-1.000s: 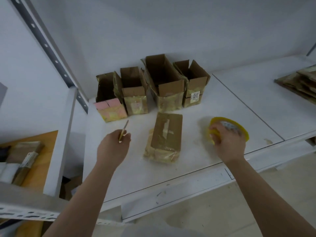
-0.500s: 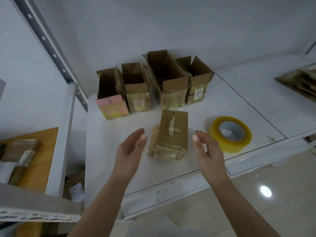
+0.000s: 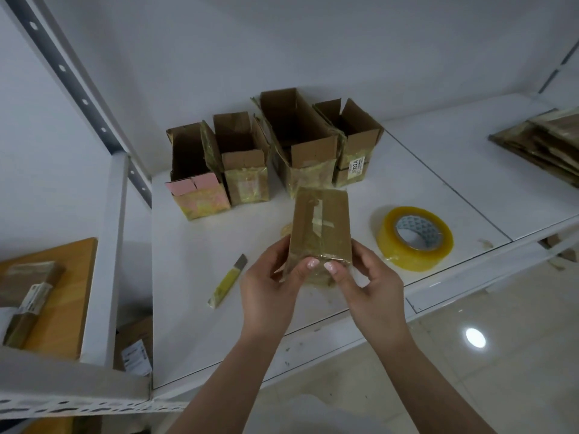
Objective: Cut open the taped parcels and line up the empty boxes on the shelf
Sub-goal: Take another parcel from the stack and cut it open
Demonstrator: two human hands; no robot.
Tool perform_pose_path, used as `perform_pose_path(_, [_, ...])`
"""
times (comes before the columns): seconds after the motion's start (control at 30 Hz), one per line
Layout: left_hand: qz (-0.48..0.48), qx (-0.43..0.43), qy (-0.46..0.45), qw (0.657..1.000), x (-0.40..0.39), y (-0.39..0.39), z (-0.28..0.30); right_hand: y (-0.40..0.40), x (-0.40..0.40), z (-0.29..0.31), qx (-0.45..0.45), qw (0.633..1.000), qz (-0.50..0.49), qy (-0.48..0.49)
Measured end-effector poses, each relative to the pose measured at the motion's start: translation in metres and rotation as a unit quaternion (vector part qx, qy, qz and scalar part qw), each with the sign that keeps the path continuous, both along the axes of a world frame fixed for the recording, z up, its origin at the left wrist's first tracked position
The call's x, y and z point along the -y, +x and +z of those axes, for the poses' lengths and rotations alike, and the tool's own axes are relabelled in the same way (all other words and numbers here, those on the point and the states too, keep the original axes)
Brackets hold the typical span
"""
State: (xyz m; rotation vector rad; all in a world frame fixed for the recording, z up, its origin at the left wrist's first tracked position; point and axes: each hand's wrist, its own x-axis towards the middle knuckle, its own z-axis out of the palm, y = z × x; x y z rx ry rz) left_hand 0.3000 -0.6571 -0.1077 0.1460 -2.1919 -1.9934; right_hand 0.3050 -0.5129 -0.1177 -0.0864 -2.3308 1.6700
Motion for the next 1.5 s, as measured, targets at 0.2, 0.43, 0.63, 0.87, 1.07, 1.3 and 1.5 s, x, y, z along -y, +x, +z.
perform_pose_path(0.2, [0.049,-0.071,-0.074,0.993,-0.007,0.003,0.008,0.003,0.006,0.018,-0.061,0.993,-0.063,0.078])
perform_pose_path(0.43, [0.052,-0.114,-0.166,0.978,-0.007,0.003,0.012,0.006,0.003,0.028,-0.027,0.993,-0.062,0.095])
perform_pose_path(0.63, [-0.003,-0.066,-0.156,0.986,-0.004,0.007,0.027,0.001,-0.010,0.037,-0.015,0.997,-0.056,0.057])
perform_pose_path(0.87, [-0.120,-0.037,-0.113,0.986,-0.002,-0.003,0.037,0.002,-0.017,0.053,0.003,1.000,0.014,-0.009])
perform_pose_path(1.07, [-0.088,-0.058,-0.193,0.975,-0.014,0.004,0.045,0.005,-0.018,0.059,-0.005,1.000,0.002,0.019])
perform_pose_path(1.3, [-0.046,-0.087,-0.158,0.982,-0.016,0.004,0.046,0.012,-0.020,0.056,-0.038,0.999,-0.001,0.018])
perform_pose_path(1.5, [0.008,-0.092,-0.150,0.984,-0.013,0.003,0.047,0.014,-0.020,0.060,0.001,0.997,0.039,-0.068])
